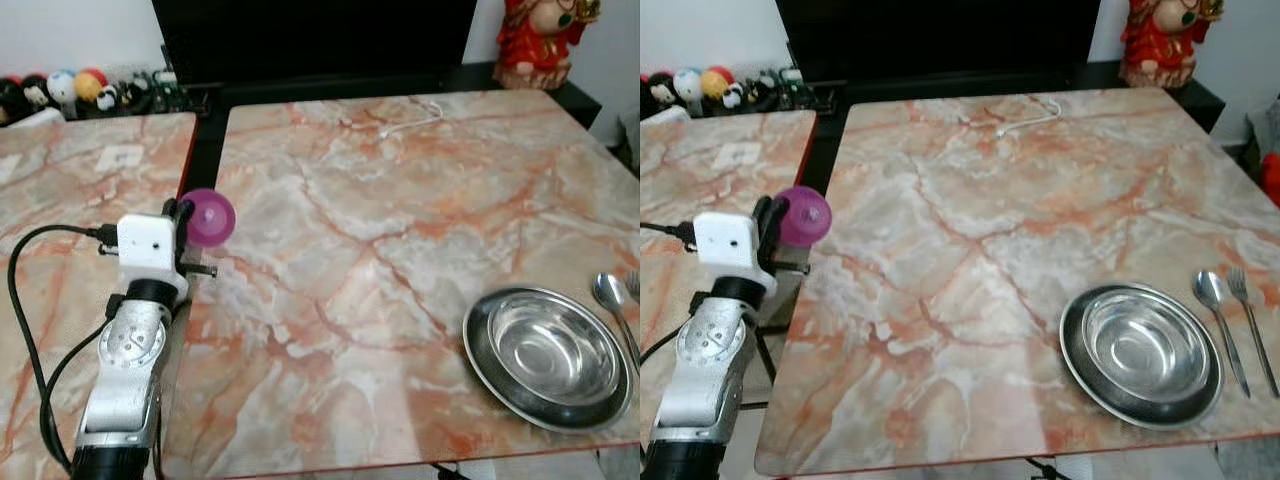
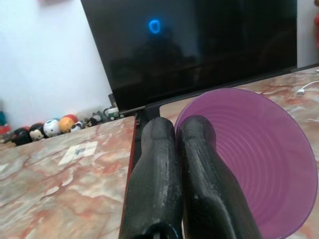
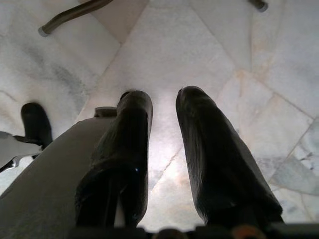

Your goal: Setting the table

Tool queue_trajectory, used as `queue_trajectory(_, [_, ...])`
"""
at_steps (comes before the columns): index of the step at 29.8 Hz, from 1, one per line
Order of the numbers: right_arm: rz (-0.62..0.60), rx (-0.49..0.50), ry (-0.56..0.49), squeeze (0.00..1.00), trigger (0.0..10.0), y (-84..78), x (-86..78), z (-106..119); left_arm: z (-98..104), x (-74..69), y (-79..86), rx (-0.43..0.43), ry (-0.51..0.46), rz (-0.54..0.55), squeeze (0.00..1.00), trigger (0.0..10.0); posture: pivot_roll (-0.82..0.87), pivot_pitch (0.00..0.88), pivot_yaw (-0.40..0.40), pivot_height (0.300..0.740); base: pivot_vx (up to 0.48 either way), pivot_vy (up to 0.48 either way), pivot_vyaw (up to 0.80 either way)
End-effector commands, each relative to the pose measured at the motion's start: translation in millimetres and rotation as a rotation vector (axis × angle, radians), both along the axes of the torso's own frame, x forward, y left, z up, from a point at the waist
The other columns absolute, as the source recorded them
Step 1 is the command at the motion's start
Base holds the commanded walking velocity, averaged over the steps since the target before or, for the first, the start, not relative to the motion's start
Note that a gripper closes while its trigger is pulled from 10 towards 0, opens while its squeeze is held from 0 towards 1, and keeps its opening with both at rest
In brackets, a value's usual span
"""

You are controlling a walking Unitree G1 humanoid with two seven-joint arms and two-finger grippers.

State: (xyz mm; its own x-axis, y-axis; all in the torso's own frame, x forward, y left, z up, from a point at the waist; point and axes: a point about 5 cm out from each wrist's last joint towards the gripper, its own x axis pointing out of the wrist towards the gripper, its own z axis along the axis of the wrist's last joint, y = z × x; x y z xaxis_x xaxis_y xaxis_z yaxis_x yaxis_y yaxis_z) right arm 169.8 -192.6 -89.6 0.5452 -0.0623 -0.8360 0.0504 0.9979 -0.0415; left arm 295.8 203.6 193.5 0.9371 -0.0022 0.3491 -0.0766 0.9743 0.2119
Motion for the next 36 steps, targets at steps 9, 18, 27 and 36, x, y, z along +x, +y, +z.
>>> queue_trajectory(9, [-0.011,0.012,0.003,0.0,10.0,1.8,-0.6,-0.6,3.2,0.0,2.5,0.023,-0.004,0.02,0.0,10.0,-0.02,0.104,0.035,0.74,0.0,-0.429,0.0])
queue_trajectory(18, [-0.005,0.012,0.011,0.0,10.0,1.9,-1.2,-1.0,4.6,0.1,3.1,0.021,-0.012,0.024,0.0,10.0,-0.02,0.105,0.034,0.74,0.0,-0.421,-0.61])
queue_trajectory(27, [-0.003,0.013,0.003,0.0,10.0,2.1,-0.5,-0.6,6.1,0.8,3.9,0.027,-0.011,0.028,0.0,10.0,-0.02,0.107,0.034,0.74,0.0,-0.299,-0.08])
queue_trajectory(36, [0.009,0.012,0.004,0.0,10.0,1.9,-0.2,-0.4,5.4,2.1,3.6,0.021,0.002,0.032,0.0,10.0,-0.02,0.106,0.032,0.74,0.0,-0.381,0.0])
